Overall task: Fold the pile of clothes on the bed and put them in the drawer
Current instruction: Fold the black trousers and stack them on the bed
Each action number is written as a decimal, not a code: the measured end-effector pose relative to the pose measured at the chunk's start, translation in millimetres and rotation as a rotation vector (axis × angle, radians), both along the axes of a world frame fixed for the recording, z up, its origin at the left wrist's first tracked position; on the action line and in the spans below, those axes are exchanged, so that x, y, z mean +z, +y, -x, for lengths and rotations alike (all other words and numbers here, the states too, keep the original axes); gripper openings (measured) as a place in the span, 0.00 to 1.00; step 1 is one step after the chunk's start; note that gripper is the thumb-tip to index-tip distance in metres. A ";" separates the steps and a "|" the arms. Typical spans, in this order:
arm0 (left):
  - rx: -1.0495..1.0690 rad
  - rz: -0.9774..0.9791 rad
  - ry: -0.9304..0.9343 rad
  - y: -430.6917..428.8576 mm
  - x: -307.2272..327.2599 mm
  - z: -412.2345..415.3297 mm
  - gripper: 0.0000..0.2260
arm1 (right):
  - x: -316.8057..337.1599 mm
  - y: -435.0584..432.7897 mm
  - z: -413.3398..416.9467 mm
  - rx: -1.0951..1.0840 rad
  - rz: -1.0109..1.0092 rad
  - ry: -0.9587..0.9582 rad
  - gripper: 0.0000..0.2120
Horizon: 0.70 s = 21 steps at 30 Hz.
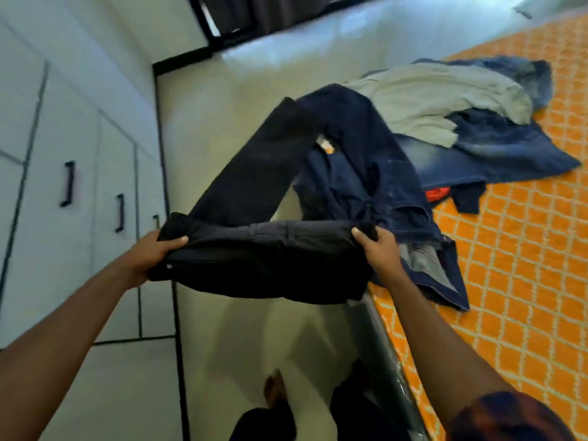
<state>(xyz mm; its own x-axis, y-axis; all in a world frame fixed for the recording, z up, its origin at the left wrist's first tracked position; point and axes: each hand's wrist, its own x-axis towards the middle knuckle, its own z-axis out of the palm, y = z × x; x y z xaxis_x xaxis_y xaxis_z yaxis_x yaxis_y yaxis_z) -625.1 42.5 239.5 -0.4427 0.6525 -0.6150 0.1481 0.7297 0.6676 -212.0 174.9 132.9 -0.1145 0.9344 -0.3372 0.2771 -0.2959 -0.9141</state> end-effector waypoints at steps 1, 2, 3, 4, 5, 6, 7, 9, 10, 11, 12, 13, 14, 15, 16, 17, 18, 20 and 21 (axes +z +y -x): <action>0.071 -0.013 -0.010 -27.7 3.2 13.9 0.10 | 1.9 -7.0 24.4 0.096 -0.010 -0.026 0.09; 0.130 -0.030 -0.010 -40.4 -0.6 22.4 0.08 | 3.9 -10.0 36.4 0.148 -0.029 -0.048 0.11; 0.240 -0.058 -0.001 -71.2 3.0 39.1 0.06 | 8.7 -17.6 68.9 0.221 -0.073 -0.055 0.12; 0.318 -0.099 0.011 -88.8 2.0 51.6 0.05 | 17.0 -22.9 91.2 0.267 -0.116 -0.076 0.12; 0.406 -0.137 0.025 -120.9 4.1 64.5 0.06 | 25.4 -35.7 122.7 0.318 -0.146 -0.084 0.12; 0.474 -0.184 0.034 -143.5 5.1 74.0 0.07 | 37.1 -45.6 149.5 0.364 -0.166 -0.077 0.11; 0.543 -0.234 0.025 -162.3 7.5 81.2 0.06 | 44.7 -53.2 174.4 0.398 -0.199 -0.071 0.10; 0.638 -0.316 0.008 -193.9 14.7 93.4 0.05 | 60.7 -67.8 215.8 0.445 -0.248 -0.081 0.11; 0.669 -0.364 -0.001 -205.1 19.7 101.2 0.05 | 70.8 -71.4 233.5 0.460 -0.262 -0.079 0.12; 0.680 -0.415 -0.014 -213.0 25.7 108.9 0.05 | 81.1 -70.8 246.4 0.454 -0.282 -0.065 0.13; 0.683 -0.455 -0.010 -219.9 31.6 116.9 0.06 | 94.7 -68.4 255.1 0.439 -0.292 -0.050 0.13; 0.684 -0.493 -0.011 -226.1 38.1 125.1 0.06 | 108.5 -64.3 260.4 0.430 -0.315 -0.029 0.13; 0.675 -0.521 -0.006 -235.9 48.6 134.4 0.06 | 125.4 -61.6 267.1 0.443 -0.346 -0.016 0.12; 0.648 -0.533 -0.011 -235.2 54.2 140.1 0.07 | 136.2 -51.2 264.3 0.457 -0.372 -0.017 0.11; 0.622 -0.550 -0.011 -238.7 64.1 148.3 0.07 | 152.3 -46.0 265.1 0.488 -0.405 -0.033 0.09; 0.596 -0.566 -0.007 -235.5 68.6 153.6 0.08 | 162.2 -38.1 260.9 0.514 -0.413 -0.040 0.09; 0.577 -0.604 -0.016 -232.8 78.0 160.0 0.09 | 176.2 -33.1 260.5 0.513 -0.423 -0.030 0.09; 0.533 -0.675 -0.061 -218.3 96.0 167.0 0.11 | 200.4 -23.8 255.9 0.462 -0.394 0.090 0.07; 0.512 -0.703 -0.086 -210.8 105.1 167.4 0.12 | 210.5 -18.6 252.1 0.462 -0.345 0.167 0.04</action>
